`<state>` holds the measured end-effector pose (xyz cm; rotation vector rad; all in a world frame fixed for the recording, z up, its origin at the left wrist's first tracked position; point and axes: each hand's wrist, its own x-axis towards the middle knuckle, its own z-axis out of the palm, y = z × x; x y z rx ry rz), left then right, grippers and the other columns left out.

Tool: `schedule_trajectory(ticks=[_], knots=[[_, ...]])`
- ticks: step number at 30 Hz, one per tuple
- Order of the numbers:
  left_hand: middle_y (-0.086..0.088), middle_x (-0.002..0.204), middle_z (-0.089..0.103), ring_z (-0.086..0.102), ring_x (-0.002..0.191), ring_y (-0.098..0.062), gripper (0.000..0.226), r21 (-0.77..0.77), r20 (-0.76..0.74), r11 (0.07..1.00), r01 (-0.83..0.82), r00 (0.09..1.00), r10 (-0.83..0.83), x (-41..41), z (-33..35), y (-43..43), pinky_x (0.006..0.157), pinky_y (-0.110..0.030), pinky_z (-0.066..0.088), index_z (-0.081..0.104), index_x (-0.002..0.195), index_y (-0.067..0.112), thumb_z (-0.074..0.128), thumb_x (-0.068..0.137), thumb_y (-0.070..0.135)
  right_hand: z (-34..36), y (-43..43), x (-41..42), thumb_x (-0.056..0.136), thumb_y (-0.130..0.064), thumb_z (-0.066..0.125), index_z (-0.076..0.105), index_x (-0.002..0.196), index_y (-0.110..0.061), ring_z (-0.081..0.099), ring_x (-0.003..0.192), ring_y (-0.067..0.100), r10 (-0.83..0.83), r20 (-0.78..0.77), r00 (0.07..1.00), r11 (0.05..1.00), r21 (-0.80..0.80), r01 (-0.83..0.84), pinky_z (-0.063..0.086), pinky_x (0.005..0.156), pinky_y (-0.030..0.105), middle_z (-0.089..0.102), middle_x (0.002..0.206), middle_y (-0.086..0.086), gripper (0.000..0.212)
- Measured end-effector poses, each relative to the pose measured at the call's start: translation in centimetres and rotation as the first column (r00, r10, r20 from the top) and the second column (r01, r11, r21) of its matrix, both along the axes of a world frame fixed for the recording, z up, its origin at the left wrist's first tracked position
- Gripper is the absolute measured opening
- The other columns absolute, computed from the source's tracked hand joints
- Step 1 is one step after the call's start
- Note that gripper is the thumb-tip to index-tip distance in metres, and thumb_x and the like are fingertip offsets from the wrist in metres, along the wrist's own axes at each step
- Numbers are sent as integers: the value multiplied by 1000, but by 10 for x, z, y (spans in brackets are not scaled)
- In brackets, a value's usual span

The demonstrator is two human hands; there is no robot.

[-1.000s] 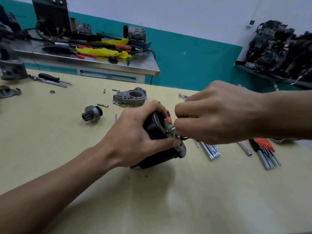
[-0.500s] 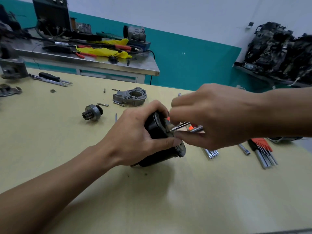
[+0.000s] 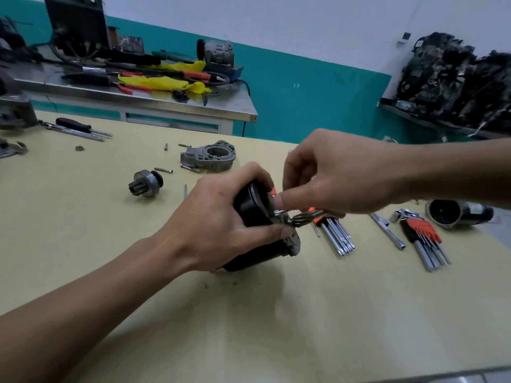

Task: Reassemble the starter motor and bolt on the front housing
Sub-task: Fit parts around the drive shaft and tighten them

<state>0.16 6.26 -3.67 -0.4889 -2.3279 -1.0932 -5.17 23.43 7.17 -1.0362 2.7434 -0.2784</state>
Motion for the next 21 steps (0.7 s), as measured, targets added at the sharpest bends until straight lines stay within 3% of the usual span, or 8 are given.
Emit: schedule_trajectory(ticks=[3, 7, 9, 10, 12, 15, 19, 21], knots=[[7, 83, 66, 64, 76, -17, 46, 29, 11, 1000, 4, 1000, -4, 0, 0, -1, 66, -41, 54, 60, 101, 25, 84, 70, 49, -8, 11, 0, 86, -37, 66, 63, 82, -16, 53, 55, 19, 510, -520, 685, 851, 187, -492, 47, 49, 34, 60, 68, -4, 21], [8, 81, 65, 63, 76, -18, 48, 6, 20, 1000, -11, 1000, 10, 1, 0, 0, 66, -40, 53, 57, 99, 27, 83, 68, 53, -9, 20, -9, 81, -6, 74, 56, 71, -8, 39, 43, 28, 758, -599, 256, 602, 494, -628, 34, 35, 31, 48, 62, 9, 20], [7, 81, 65, 63, 77, -18, 49, 5, 17, 1000, -15, 1000, 15, 0, 0, 1, 66, -40, 53, 57, 99, 25, 85, 68, 52, -12, 15, -9, 86, -16, 71, 59, 68, -9, 41, 44, 27, 718, -540, 440, 676, 391, -624, 38, 37, 33, 51, 59, 5, 23], [7, 82, 65, 63, 77, -18, 49, 14, 18, 1000, -17, 1000, 17, 0, -1, 1, 66, -40, 53, 57, 99, 25, 86, 68, 51, -11, 11, -8, 90, -25, 69, 63, 66, -12, 42, 45, 23, 578, -444, 685, 812, 234, -534, 41, 39, 33, 53, 56, 1, 28], [7, 82, 66, 63, 77, -19, 51, 10, 15, 1000, -18, 1000, 18, 0, -1, 1, 65, -40, 54, 57, 100, 24, 84, 68, 53, -5, 0, -3, 88, -34, 71, 65, 62, -14, 38, 38, 13, 9, 128, 992, 998, -57, -2, 34, 35, 23, 53, 50, -4, 34], [6, 84, 67, 65, 79, -19, 52, -11, 20, 1000, -14, 1000, 14, 2, 0, 2, 67, -41, 55, 57, 100, 24, 81, 67, 56, 0, -6, 0, 88, -31, 70, 62, 68, -10, 30, 35, 9, -300, 576, 760, 936, 26, 350, 22, 33, 14, 51, 52, 0, 30], [7, 82, 66, 64, 76, -14, 46, 39, 32, 999, -28, 999, 26, 1, 1, 1, 65, -39, 54, 58, 98, 26, 83, 68, 50, 3, -2, 6, 84, -47, 70, 71, 78, -21, 55, 47, 5, 25, -75, 997, 999, 27, -23, 44, 43, 21, 69, 66, -6, 26], [6, 83, 67, 64, 77, -16, 47, 41, 34, 999, -19, 999, 17, 1, 1, 1, 66, -38, 54, 58, 99, 25, 83, 68, 50, 1, 5, 5, 84, -40, 68, 66, 83, -24, 54, 56, 10, 401, -455, 795, 912, 117, -393, 45, 51, 28, 63, 70, -9, 16]])
